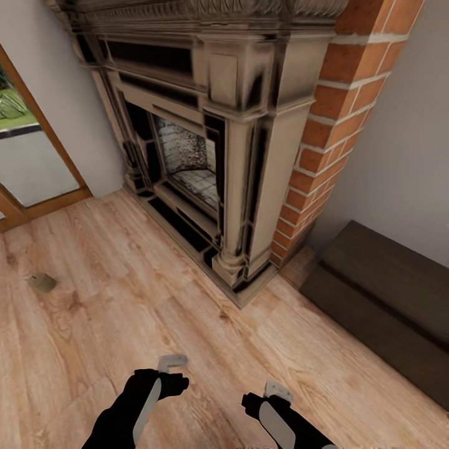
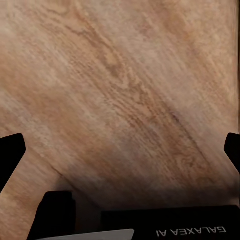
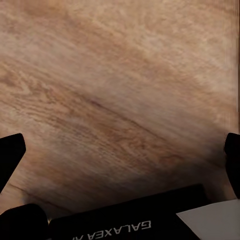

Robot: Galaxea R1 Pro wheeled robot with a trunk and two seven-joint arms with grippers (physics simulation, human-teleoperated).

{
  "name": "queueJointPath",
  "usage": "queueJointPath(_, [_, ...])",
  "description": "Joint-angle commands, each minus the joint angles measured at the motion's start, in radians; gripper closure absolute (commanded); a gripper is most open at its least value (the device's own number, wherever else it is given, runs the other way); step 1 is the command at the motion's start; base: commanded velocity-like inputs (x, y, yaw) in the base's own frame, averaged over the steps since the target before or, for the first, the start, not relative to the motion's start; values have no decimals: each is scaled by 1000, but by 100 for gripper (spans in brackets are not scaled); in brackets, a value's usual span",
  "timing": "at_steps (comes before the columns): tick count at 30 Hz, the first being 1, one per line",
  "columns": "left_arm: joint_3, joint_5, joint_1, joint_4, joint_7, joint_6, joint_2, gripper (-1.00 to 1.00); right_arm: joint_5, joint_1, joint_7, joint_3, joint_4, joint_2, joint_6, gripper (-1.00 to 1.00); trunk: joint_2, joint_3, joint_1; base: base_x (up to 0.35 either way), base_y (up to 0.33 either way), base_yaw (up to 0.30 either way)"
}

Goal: Place each of the two pumpkins and all three candles from the living room inside a cabinet in the living room (use any cabinet), then make sure every cabinet is closed, and position the cauldron so it is next to a table in the living room.

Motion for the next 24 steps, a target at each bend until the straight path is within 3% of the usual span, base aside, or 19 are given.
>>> queueJointPath(1, [-1, 9, 0, -2, 7, 5, 0, -100, -11, -1, -7, 6, -1, -1, 3, -100, 0, -1, 0, 0, 0, -245])
queueJointPath(24, [-1, 11, 0, -2, 5, 6, -1, -100, -30, -1, -6, 6, -1, -8, 3, -100, 0, -19, 0, 0, 0, -245])
